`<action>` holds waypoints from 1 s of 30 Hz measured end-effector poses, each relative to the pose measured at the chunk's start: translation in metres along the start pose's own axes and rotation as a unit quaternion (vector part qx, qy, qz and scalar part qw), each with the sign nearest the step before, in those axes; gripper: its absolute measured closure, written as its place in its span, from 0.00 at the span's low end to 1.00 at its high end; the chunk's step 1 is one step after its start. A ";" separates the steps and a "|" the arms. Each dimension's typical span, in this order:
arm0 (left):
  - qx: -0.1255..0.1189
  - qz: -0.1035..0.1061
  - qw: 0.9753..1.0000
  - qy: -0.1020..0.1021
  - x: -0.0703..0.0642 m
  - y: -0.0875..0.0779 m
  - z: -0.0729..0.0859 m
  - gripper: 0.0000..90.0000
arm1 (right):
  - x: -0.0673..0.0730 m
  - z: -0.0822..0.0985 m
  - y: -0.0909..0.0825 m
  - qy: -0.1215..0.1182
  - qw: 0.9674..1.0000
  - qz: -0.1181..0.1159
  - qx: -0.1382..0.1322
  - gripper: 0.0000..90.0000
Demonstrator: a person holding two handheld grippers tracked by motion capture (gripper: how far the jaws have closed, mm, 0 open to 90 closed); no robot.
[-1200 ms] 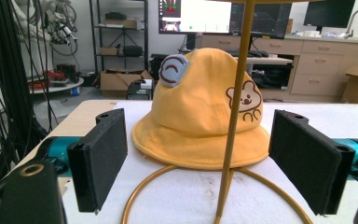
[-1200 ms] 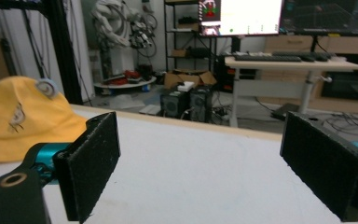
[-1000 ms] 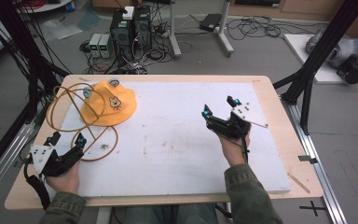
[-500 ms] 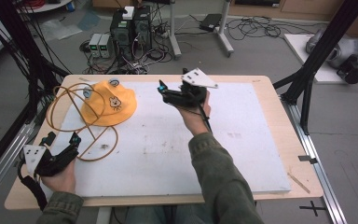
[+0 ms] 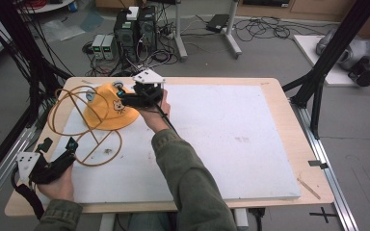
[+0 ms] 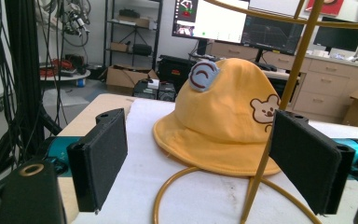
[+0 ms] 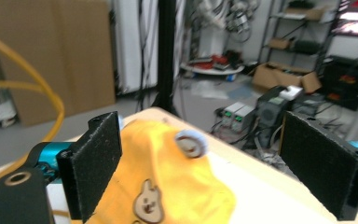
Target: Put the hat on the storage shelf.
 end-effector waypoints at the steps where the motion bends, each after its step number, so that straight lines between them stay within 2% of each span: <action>1: 0.000 -0.001 1.000 -0.001 0.001 -0.001 0.000 0.22 | 0.002 0.004 0.006 0.001 1.000 -0.002 0.005 0.15; 3: 0.000 0.000 1.000 -0.004 0.003 -0.002 0.001 0.22 | 0.004 0.016 0.021 0.002 1.000 -0.007 0.020 0.15; 4: 0.001 -0.001 1.000 -0.005 0.003 -0.003 0.001 0.22 | 0.004 0.028 0.033 0.006 0.999 -0.008 0.035 0.15; 5: 0.001 -0.001 1.000 -0.004 0.003 -0.003 0.001 0.22 | 0.004 0.028 0.033 0.006 0.999 -0.008 0.035 0.15; 6: 0.001 -0.001 1.000 -0.004 0.004 -0.004 0.001 0.22 | 0.003 0.041 0.045 0.006 0.999 -0.007 0.046 0.15; 8: 0.002 -0.001 1.000 -0.002 0.004 -0.006 0.001 0.22 | 0.003 0.045 0.049 0.008 0.999 -0.006 0.051 0.15; 10: 0.001 -0.002 1.000 -0.001 0.005 -0.007 0.001 0.22 | 0.003 0.061 0.061 0.019 0.998 -0.008 0.063 0.15; 12: 0.002 -0.001 1.000 -0.002 0.005 -0.007 0.002 0.22 | 0.003 0.069 0.068 0.022 0.997 -0.006 0.069 0.15; 15: 0.003 0.003 1.000 -0.003 0.004 -0.006 0.002 0.22 | 0.002 0.076 0.074 0.021 0.997 -0.005 0.077 0.15; 16: 0.003 0.004 1.000 -0.001 0.003 -0.006 0.002 0.22 | 0.002 0.082 0.080 0.017 0.996 -0.006 0.082 0.19; 18: 0.004 0.005 1.000 0.000 0.003 -0.005 0.003 0.22 | 0.002 0.084 0.081 0.015 0.996 -0.006 0.082 0.20; 19: 0.004 0.006 1.000 0.001 0.002 -0.005 0.003 0.22 | 0.004 0.087 0.085 0.014 0.996 -0.011 0.085 0.25; 21: 0.003 0.006 1.000 0.001 0.002 -0.004 0.003 0.22 | 0.004 0.089 0.086 0.013 0.996 -0.013 0.087 0.28; 23: 0.005 0.007 1.000 -0.001 0.003 -0.004 0.004 0.22 | 0.005 0.094 0.089 0.007 0.995 -0.016 0.097 0.42; 24: 0.004 0.006 1.000 -0.003 0.003 -0.004 0.004 0.22 | 0.005 0.094 0.089 0.007 0.995 -0.016 0.097 0.42; 27: 0.004 0.008 1.000 -0.003 0.002 -0.004 0.004 0.22 | 0.002 0.095 0.089 0.029 0.995 -0.015 0.098 0.65; 29: 0.004 0.009 1.000 -0.002 0.002 -0.004 0.005 0.22 | 0.003 0.095 0.088 0.030 0.994 -0.024 0.105 0.76; 30: 0.005 0.009 1.000 -0.002 0.001 -0.004 0.005 0.22 | 0.004 0.094 0.087 0.023 0.994 -0.028 0.107 0.83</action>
Point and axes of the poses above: each handheld gripper's, and its own axes: y roughly forward along the jaws, z roughly out of its underside, x roughly to its left, the point moved 9 cm from there along y, roughly forward along the jaws, and after that the axes turned 14 degrees about y, right-handed, at the moved point
